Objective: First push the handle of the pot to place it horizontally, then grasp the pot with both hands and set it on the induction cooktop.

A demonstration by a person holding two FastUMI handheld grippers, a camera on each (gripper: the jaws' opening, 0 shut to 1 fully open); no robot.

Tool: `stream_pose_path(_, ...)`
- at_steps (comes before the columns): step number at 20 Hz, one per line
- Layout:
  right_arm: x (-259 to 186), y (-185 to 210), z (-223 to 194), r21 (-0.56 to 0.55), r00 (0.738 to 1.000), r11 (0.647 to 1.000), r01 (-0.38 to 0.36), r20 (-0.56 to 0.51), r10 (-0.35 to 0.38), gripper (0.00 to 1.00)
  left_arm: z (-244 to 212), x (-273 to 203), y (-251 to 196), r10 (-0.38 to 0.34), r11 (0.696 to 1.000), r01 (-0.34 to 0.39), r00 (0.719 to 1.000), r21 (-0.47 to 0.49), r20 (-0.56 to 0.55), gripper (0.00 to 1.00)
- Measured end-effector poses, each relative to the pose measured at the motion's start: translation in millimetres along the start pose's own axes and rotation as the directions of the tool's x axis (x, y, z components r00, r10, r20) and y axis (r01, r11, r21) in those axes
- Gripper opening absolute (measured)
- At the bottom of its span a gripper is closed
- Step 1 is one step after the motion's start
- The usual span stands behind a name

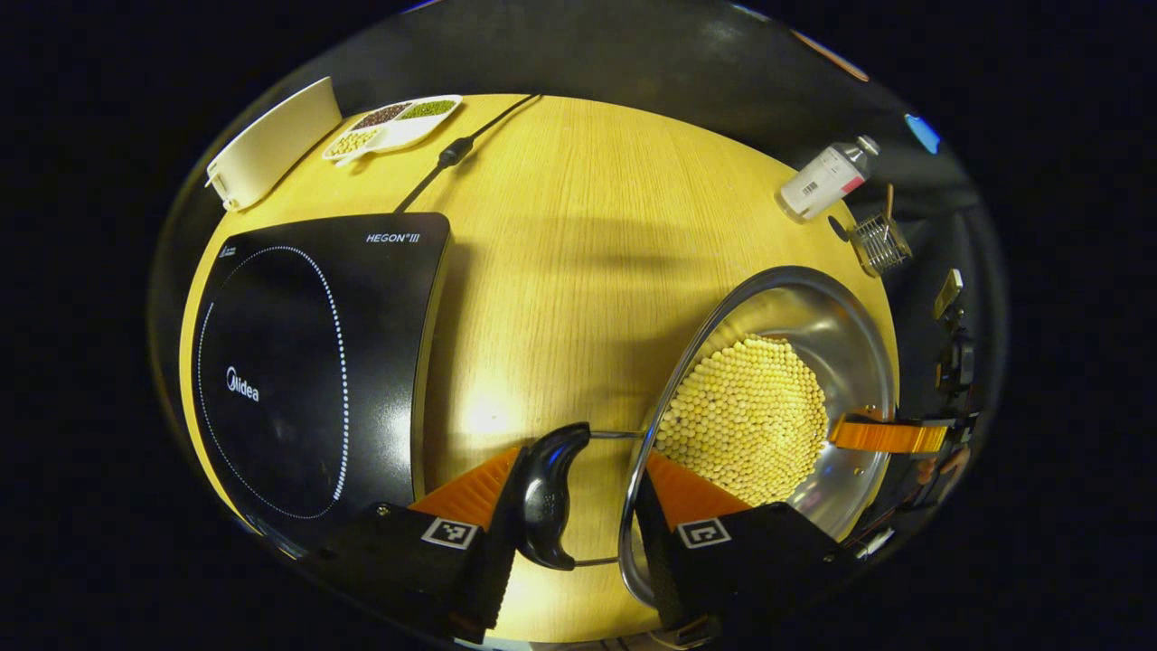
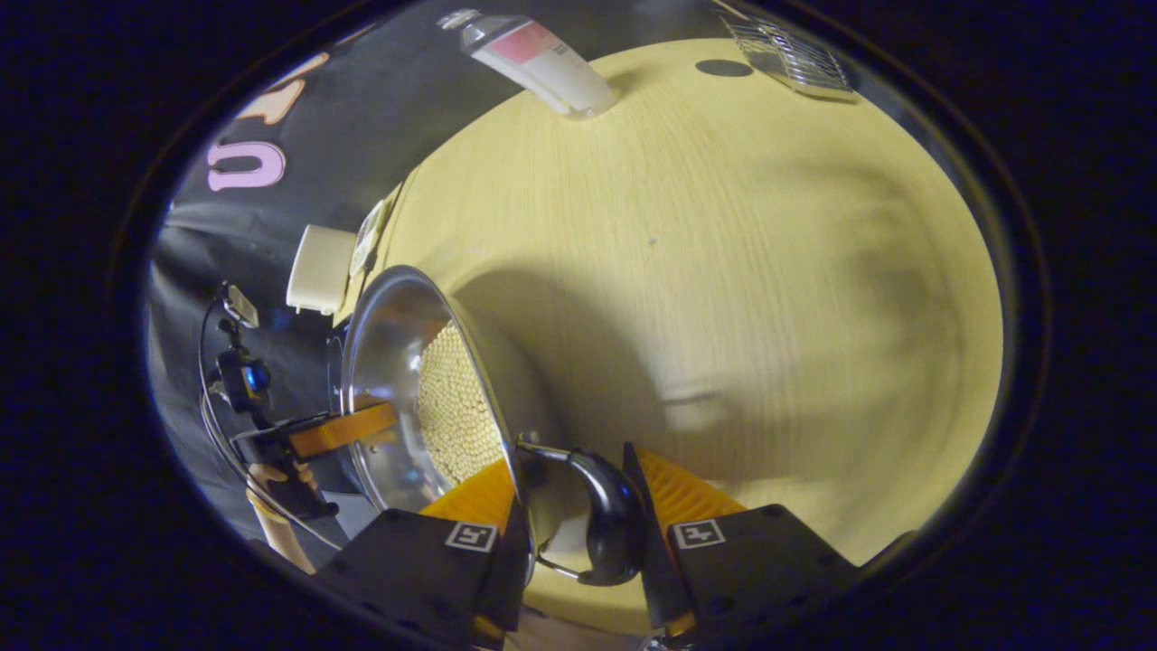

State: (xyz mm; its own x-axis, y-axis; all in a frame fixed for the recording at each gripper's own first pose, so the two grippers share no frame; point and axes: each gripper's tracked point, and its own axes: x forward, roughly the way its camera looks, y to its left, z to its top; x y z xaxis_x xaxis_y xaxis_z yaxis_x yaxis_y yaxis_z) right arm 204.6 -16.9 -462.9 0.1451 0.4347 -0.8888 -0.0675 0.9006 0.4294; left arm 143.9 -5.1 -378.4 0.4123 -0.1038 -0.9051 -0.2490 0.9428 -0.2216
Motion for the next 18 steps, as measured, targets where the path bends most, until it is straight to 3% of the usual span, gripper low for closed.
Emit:
stream_pose_path(6, -31, 2, -9, -0.03, 1.0, 0.999, 0.01, 0.024, -0.009, 0.5, -13, -28, -12, -0.029, 1.0, 0.03, 0.999, -0.009, 0.013, 0.61)
stream_pose_path(8, -42, 4, -19, -0.024, 1.0, 0.999, 0.021, 0.023, -0.02, 0.55, -22, -39, -14, -0.035, 0.999, 0.035, 0.999, -0.009, -0.001, 0.61)
stream_pose_path(11, -57, 12, -33, -0.024, 0.999, 0.999, 0.041, 0.029, -0.04, 0.51, -35, -55, -12, -0.044, 0.999, 0.043, 0.999, -0.023, -0.014, 0.61)
stream_pose_path(16, -71, 43, -59, -0.012, 0.998, 0.999, 0.042, 0.042, -0.042, 0.55, -50, -91, 6, -0.049, 0.999, 0.049, 0.998, -0.01, -0.033, 0.61)
stream_pose_path(18, -74, 62, -70, -0.006, 0.998, 0.999, 0.034, 0.049, -0.034, 0.51, -48, -107, 20, -0.05, 0.999, 0.05, 0.999, 0.016, -0.019, 0.61)
